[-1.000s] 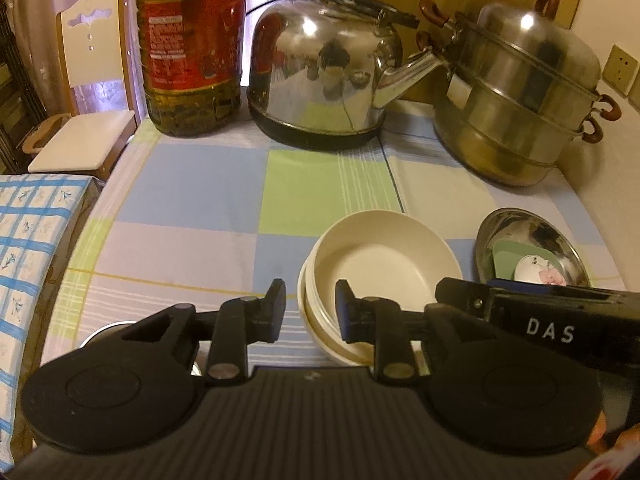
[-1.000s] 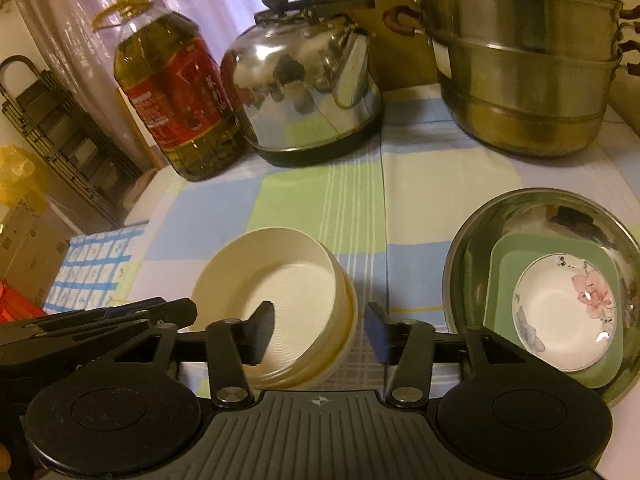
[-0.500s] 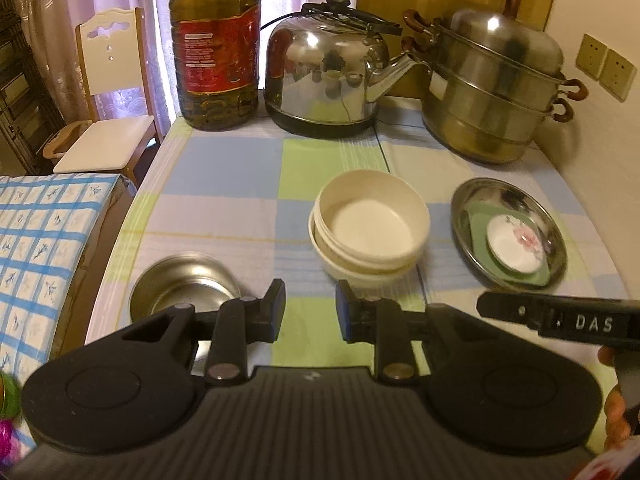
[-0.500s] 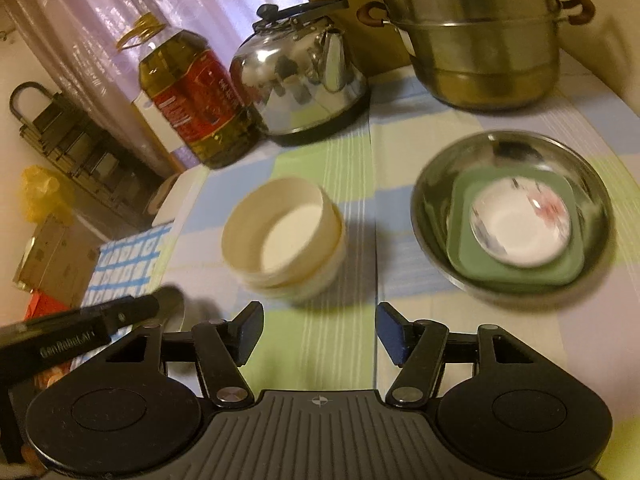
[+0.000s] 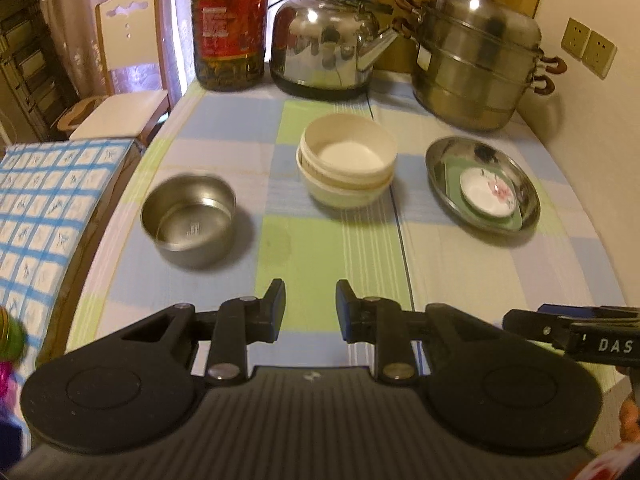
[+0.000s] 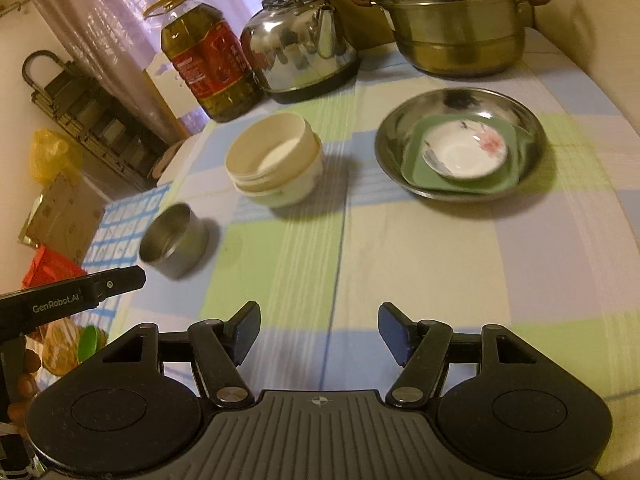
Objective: Organize plates and bowls
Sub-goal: 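Open both grippers and pull back from the stacked bowls, then move both grippers forward to the rim of the steel tin cup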
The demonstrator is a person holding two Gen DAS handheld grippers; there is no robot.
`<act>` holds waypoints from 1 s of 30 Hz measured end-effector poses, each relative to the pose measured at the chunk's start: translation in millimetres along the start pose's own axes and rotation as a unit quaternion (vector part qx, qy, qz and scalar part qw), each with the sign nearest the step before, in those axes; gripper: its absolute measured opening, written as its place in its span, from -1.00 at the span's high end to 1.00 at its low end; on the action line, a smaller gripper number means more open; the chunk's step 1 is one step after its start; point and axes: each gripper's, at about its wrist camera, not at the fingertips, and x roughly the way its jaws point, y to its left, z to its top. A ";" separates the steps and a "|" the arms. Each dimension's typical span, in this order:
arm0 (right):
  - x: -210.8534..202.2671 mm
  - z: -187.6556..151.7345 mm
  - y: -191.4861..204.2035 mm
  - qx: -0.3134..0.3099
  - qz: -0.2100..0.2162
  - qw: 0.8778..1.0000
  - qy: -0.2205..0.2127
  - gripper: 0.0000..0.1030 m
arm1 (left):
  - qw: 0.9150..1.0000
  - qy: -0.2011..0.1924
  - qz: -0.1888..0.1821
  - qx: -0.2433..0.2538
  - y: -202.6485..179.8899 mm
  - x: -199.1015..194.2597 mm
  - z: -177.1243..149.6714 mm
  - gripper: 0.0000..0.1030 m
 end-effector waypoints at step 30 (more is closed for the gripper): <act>-11.2 -49.8 4.6 -0.042 -0.004 0.997 0.064 -0.27 | 0.999 0.041 0.023 -0.026 -10.3 -22.6 -69.3 0.53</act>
